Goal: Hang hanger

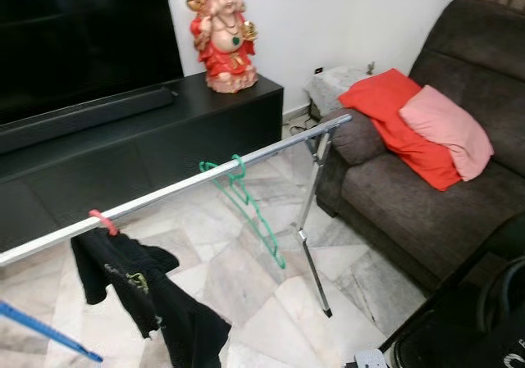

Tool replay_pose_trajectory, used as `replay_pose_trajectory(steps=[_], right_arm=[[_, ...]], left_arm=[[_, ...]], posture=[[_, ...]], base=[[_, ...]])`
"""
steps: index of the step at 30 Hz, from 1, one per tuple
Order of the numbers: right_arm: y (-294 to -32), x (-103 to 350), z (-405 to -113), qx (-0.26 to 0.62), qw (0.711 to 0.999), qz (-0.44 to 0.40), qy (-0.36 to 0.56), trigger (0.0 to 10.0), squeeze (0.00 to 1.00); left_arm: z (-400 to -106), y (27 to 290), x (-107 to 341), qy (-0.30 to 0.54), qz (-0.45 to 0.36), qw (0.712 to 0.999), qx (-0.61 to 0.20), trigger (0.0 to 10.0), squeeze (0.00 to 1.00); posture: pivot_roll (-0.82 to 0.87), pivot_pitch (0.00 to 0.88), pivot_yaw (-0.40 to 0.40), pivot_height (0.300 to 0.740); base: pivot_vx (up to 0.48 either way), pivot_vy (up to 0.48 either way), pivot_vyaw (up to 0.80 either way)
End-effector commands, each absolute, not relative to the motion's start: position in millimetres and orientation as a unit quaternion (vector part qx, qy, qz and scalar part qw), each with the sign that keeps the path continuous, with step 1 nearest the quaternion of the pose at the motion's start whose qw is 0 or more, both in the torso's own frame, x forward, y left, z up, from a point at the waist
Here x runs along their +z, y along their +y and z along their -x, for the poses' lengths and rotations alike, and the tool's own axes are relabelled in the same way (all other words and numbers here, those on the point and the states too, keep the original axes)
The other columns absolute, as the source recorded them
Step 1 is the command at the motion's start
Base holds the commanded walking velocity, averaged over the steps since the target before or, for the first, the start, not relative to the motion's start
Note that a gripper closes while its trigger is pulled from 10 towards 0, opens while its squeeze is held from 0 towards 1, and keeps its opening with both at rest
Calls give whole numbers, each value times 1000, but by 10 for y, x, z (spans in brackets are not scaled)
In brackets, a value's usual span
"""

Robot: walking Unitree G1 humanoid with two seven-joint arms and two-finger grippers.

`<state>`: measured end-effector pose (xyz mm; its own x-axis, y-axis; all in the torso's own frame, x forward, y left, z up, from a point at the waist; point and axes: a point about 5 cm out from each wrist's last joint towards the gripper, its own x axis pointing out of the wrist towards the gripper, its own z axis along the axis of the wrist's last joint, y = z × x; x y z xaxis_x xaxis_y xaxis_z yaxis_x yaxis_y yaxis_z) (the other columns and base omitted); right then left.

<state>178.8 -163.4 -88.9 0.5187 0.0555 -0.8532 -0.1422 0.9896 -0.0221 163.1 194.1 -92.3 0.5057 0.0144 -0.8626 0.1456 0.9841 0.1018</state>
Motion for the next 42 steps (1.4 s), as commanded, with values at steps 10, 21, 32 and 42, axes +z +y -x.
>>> replay_pose_trajectory(steps=[10, 21, 32, 42], right_arm=[[-1653, -901, -1761, 54, 868, 42, 492, 10000, 0], [-1651, -905, -1753, 56, 867, 42, 493, 10000, 0], [-1652, -903, -1757, 57, 867, 42, 493, 10000, 0], [-1654, -904, -1753, 58, 867, 42, 494, 10000, 0]], left_arm=[[-1590, 1962, -940, 506, -93, 857, -40, 10000, 0], [-1580, 1965, -944, 507, -99, 855, -41, 10000, 0], [-1590, 1958, -941, 506, -109, 854, -47, 10000, 0], [-1588, 1957, -942, 506, -110, 854, -45, 10000, 0]], posture=[[33, 23, 23, 740], [33, 28, 23, 740], [32, 25, 22, 740], [32, 27, 21, 740]], base=[[0, -192, -320], [0, 0, -364], [0, -177, -436], [0, 0, -240]])
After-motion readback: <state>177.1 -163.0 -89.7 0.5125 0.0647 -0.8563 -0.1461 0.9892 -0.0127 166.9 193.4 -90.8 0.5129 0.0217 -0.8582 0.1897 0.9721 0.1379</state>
